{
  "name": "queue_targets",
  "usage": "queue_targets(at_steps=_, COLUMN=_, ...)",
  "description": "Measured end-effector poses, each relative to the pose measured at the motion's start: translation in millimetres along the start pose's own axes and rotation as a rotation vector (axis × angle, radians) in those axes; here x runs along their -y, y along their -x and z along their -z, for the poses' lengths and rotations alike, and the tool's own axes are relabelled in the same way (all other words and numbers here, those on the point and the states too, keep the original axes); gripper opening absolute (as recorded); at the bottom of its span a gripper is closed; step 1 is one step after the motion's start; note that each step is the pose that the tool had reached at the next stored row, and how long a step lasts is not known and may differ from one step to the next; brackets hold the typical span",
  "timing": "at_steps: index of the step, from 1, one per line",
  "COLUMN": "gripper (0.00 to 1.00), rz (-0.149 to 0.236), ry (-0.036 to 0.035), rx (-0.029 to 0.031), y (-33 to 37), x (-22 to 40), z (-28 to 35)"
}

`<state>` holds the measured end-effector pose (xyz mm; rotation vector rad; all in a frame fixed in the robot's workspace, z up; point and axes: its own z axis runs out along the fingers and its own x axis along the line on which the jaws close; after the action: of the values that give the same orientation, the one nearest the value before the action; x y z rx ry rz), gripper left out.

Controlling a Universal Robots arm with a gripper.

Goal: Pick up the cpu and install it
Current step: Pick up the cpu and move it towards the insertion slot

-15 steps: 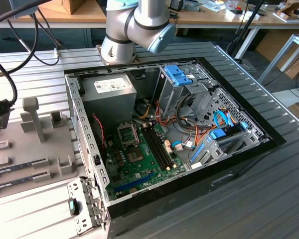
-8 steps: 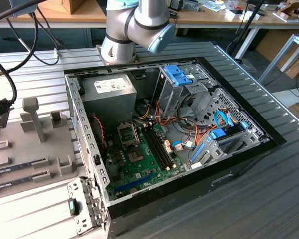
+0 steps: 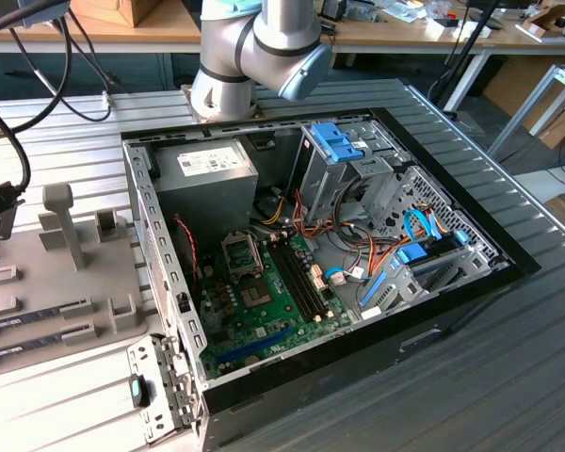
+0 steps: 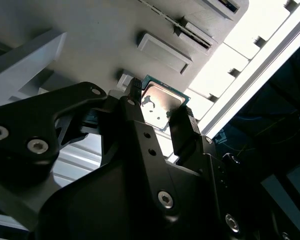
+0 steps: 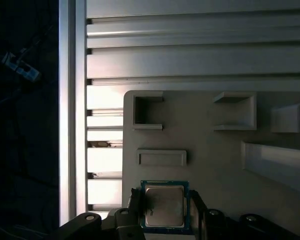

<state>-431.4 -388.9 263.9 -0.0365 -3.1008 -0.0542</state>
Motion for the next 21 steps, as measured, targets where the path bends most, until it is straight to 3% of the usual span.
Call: queue_targets(at_steps=21, gripper=0.47, rz=0.0, ry=0.0, rx=0.0, y=-0.3, x=-0.3, z=7.5)
